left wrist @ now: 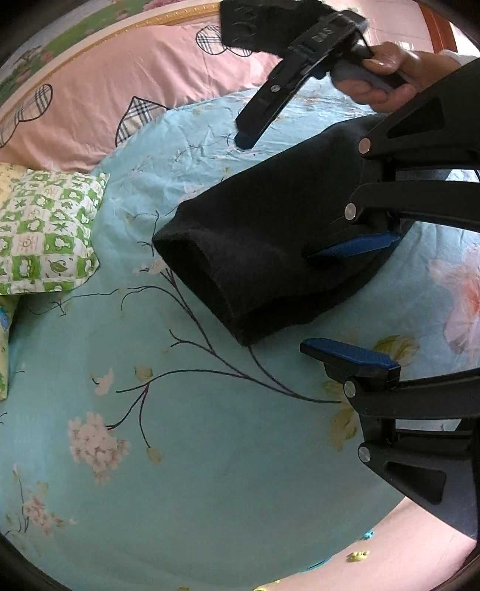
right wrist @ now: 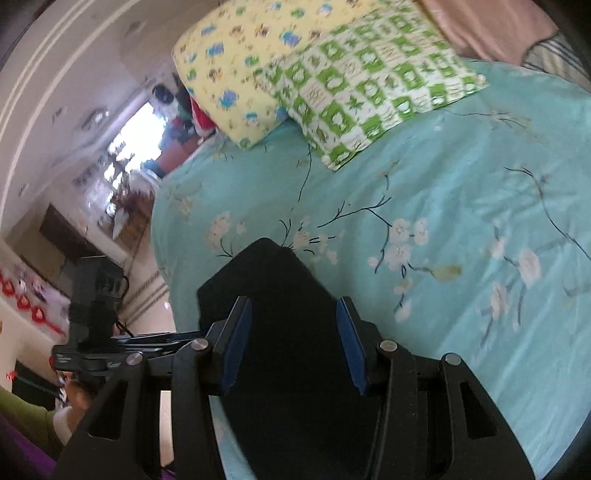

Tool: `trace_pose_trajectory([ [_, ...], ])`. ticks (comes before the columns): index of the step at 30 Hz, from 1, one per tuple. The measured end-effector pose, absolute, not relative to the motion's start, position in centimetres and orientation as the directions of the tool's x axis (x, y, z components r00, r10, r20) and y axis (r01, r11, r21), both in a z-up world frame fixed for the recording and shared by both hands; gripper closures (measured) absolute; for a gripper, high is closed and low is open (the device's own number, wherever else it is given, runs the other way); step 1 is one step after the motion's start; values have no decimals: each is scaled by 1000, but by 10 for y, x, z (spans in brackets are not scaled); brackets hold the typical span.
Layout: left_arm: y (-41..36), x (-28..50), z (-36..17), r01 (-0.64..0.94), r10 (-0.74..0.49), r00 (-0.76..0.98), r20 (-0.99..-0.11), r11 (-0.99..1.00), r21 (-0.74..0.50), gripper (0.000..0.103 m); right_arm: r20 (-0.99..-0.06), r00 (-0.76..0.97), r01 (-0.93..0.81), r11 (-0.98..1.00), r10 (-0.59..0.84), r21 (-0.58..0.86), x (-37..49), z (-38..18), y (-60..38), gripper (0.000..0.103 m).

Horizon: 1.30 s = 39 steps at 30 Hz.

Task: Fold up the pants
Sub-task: 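Grasp one end of the folded pants with the left tool and lift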

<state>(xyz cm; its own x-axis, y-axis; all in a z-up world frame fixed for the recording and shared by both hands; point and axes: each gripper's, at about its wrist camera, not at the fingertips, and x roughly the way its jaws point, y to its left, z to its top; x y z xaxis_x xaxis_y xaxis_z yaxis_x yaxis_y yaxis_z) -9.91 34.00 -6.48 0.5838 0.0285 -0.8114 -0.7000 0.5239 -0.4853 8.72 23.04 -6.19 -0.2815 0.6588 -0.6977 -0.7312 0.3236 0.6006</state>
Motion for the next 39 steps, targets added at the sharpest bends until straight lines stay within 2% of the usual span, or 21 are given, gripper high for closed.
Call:
trace_pose_trajectory([
  [9, 349, -96, -71, -694, 14, 600, -800, 508, -511, 54, -743, -394, -772, 244, 541, 587, 92, -94, 286, 54],
  [15, 351, -87, -73, -699, 31, 585, -810, 527, -484, 55, -726, -458, -734, 242, 513, 634, 100, -115, 308, 54],
  [16, 351, -84, -72, -698, 36, 585, -810, 531, -481, 56, -726, -463, -736, 236, 508, 634, 98, -115, 310, 56],
  [17, 352, -83, -72, -696, 39, 587, -809, 535, -479, 59, -727, -468, -741, 226, 502, 633, 95, -114, 311, 66],
  [18, 352, -81, -72, -694, 42, 588, -808, 539, -478, 66, -726, -476, -744, 213, 496, 634, 92, -113, 313, 69],
  [20, 352, -78, -73, -685, 32, 595, -803, 542, -486, 71, -728, -470, -754, 203, 498, 625, 89, -109, 314, 76],
  [25, 345, -79, -62, -675, 46, 608, -792, 556, -486, 80, -726, -448, -768, 190, 521, 611, 84, -98, 311, 83],
  [39, 285, -74, 32, -533, 65, 721, -690, 688, -492, 83, -602, -352, -747, 173, 717, 642, 98, -7, 222, 84],
])
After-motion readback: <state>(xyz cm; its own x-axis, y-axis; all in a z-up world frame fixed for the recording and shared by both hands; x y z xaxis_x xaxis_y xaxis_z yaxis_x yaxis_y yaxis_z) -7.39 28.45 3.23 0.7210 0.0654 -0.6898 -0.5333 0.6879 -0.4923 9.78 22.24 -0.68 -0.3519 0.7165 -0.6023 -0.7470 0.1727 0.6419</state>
